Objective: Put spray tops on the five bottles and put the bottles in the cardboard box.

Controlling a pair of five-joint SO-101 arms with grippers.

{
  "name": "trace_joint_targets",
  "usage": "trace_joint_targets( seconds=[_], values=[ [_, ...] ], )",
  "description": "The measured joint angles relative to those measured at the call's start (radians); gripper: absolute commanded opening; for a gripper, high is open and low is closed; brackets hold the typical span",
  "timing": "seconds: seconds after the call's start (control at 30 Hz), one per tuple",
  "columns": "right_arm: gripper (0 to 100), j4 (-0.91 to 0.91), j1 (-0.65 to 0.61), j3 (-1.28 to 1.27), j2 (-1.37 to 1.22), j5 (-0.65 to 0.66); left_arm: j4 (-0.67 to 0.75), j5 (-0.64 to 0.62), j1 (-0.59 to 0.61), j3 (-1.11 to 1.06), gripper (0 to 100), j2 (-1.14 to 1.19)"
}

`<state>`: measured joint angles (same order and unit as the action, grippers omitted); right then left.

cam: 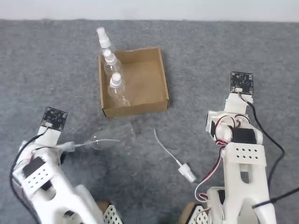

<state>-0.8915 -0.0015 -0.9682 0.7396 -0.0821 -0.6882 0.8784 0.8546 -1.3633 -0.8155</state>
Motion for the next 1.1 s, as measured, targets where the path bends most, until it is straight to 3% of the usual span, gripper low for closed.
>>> trace_joint_targets(
  seconds=[0.27,0.47,0.9,1.1],
  values=[
    [17.6,0.0,0.0,0.0,0.0,0.0,0.132,-0.118,-0.009,-0.002,29,0.0],
    [17.6,0.0,0.0,0.0,0.0,0.0,0.124,-0.152,0.02,0.018,29,0.002],
    [17.6,0.0,0.0,0.0,0.0,0.0,-0.48,-0.16,0.006,0.344,29,0.002],
    [17.6,0.0,0.0,0.0,0.0,0.0,-0.554,-0.292,-0.006,0.364,30,0.002]
  ],
)
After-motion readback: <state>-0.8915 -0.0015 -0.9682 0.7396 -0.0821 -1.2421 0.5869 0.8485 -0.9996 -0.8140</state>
